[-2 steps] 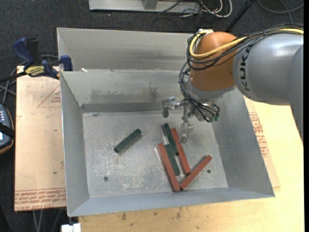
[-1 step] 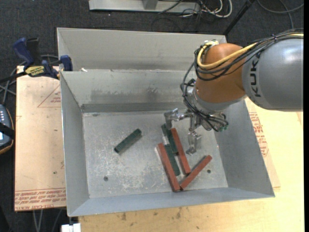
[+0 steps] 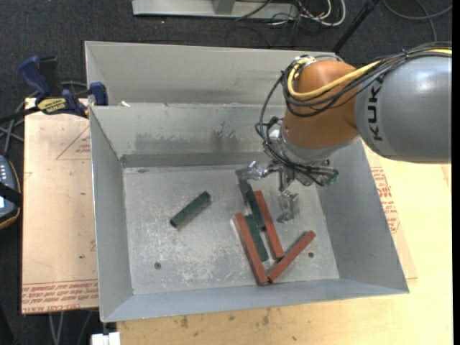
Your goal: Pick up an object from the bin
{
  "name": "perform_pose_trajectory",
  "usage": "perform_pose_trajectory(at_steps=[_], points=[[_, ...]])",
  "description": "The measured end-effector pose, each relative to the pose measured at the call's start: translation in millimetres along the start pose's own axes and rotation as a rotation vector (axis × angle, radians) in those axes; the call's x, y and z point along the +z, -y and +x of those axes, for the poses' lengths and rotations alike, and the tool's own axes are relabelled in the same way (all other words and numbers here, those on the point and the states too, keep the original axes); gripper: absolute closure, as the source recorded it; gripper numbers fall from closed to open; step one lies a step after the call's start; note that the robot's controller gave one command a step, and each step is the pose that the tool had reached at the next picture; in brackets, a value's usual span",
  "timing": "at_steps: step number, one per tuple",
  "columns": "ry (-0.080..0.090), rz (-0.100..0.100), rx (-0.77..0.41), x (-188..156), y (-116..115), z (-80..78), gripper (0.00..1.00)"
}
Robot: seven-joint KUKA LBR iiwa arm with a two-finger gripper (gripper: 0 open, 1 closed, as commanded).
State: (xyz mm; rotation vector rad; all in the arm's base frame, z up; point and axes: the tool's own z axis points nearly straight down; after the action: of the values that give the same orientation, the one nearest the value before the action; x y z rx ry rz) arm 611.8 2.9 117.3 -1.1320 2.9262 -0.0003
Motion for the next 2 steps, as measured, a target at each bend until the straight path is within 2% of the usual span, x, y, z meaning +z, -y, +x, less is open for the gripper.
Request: perform_pose_trajectory(at_steps=[1,2], points=[[-0.002,0.0,-0.162,43,-23,-13.6,0.0],[0.013,0.007,-0.264,47,-31,-24.9,1.0]])
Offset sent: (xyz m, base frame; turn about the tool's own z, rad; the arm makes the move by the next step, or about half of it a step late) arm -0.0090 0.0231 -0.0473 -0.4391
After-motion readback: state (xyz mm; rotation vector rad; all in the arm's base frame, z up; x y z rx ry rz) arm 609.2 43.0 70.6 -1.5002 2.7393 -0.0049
